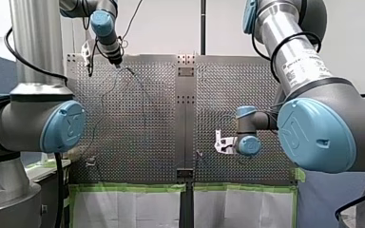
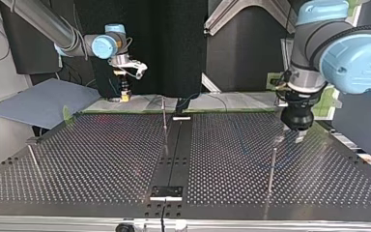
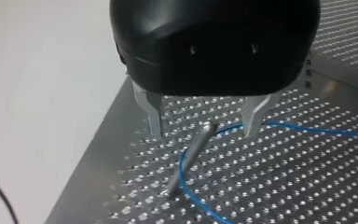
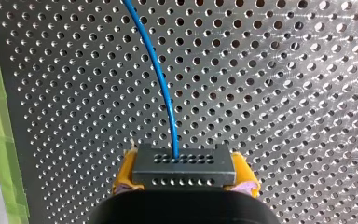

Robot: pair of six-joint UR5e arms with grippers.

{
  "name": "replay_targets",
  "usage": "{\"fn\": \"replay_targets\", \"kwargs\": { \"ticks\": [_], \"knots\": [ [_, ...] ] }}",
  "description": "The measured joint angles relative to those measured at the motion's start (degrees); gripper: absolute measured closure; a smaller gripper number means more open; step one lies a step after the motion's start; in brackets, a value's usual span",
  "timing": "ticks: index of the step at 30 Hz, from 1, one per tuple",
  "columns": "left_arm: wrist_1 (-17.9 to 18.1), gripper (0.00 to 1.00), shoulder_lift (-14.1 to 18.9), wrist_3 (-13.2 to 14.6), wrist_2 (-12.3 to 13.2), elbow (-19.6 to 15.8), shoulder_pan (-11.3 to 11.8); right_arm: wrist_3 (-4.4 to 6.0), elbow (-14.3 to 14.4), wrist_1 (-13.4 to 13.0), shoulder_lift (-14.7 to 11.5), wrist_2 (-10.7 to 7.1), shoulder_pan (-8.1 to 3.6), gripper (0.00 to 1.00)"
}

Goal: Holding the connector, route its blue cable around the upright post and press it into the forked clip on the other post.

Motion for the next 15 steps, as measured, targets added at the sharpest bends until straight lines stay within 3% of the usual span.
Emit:
{"fn": "replay_targets", "kwargs": {
  "ticks": [9,15],
  "knots": [
    [4.36,0.15,-1.18,-2.67,0.12,-0.3,1.24,0.0,0.01,0.07,0.01,0.0,0.15,1.0],
    [7.24,0.15,-2.06,-3.82,1.08,-2.49,2.81,0.13,0.01,0.2,0.02,0.0,0.05,1.0]
  ]
}}
